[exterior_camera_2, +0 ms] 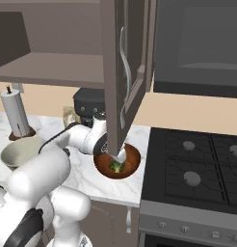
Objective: Pick both bowls and place them on the counter. Then place the broccoli in one bowl and place the broccoli in the other bowl.
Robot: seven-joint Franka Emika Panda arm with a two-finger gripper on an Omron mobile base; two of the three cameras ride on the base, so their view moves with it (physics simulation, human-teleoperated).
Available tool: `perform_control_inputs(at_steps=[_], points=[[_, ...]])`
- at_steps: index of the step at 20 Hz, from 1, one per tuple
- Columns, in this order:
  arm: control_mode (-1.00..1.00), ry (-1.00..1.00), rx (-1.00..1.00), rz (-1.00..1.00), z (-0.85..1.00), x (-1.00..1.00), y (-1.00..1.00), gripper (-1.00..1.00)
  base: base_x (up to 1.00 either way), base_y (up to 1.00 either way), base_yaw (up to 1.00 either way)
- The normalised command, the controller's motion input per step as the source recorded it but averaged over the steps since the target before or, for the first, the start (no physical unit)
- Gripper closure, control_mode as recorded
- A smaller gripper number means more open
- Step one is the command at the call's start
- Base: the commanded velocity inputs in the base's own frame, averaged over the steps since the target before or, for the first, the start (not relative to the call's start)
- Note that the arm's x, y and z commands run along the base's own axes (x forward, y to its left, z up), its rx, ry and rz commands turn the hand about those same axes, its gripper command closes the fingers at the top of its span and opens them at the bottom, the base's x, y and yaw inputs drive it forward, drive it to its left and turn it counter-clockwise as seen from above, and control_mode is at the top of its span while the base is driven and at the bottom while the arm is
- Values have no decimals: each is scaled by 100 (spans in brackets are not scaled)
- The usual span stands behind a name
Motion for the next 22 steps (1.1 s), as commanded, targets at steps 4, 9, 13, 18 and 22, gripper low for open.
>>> perform_control_inputs(at_steps=[4,9,13,18,22], points=[[-100,-9,0,8,32,-29,44,-100,0,0,0],[-100,-12,0,17,34,-34,43,-100,0,0,0],[-100,-12,0,22,30,-38,43,-100,0,0,0],[-100,-2,0,18,21,-18,59,-100,0,0,0],[-100,9,0,6,24,-1,64,-100,0,0,0]])
